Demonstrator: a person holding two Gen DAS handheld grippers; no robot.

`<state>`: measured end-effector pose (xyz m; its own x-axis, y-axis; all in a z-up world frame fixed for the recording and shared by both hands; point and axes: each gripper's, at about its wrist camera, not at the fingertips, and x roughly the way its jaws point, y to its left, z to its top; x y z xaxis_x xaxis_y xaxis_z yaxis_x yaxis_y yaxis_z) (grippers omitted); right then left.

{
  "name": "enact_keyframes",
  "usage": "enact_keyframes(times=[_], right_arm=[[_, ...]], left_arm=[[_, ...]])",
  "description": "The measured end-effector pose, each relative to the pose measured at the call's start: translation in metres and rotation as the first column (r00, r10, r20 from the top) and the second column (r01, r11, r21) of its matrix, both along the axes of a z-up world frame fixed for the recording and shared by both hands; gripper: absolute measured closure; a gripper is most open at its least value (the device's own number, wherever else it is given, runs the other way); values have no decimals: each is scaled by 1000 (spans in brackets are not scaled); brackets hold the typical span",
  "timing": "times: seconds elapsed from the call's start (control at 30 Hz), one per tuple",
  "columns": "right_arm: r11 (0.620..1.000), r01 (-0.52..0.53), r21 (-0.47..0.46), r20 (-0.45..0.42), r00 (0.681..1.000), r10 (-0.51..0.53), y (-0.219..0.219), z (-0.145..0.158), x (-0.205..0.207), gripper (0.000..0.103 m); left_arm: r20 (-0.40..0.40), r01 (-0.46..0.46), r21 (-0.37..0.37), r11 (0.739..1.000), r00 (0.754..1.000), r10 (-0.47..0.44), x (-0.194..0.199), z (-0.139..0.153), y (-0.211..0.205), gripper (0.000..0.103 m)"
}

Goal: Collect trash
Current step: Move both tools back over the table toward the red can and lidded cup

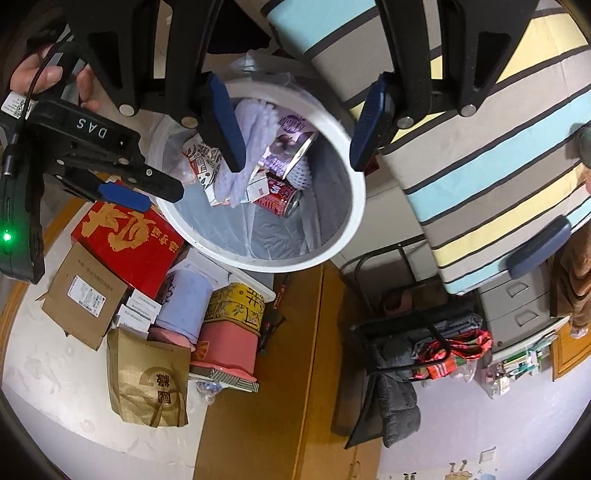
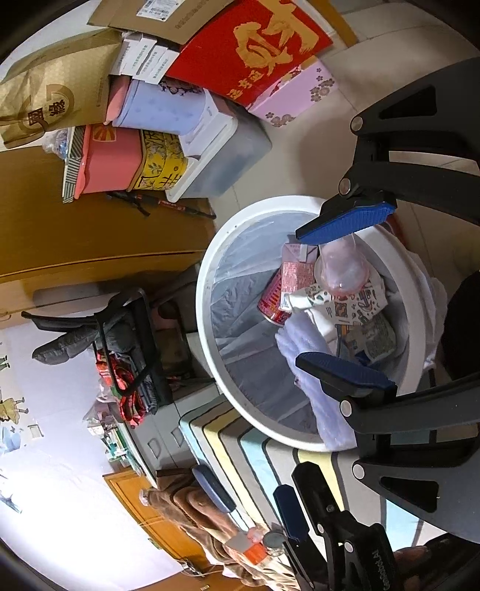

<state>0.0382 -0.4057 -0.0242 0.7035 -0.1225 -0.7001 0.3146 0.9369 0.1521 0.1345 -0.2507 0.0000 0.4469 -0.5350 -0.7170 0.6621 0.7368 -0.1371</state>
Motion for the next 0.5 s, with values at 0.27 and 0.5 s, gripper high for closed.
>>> enact_keyframes(times=[0.27, 0.5], right_arm=[[1000, -29, -7, 28, 999, 30, 19, 6, 0, 41], [997, -71, -9, 51, 996, 71, 39, 10, 3, 41]], left_arm=[[60, -55, 7, 998, 997, 55, -8, 10, 31, 42], [59, -115, -16, 993, 992, 115, -7, 14, 68, 42]])
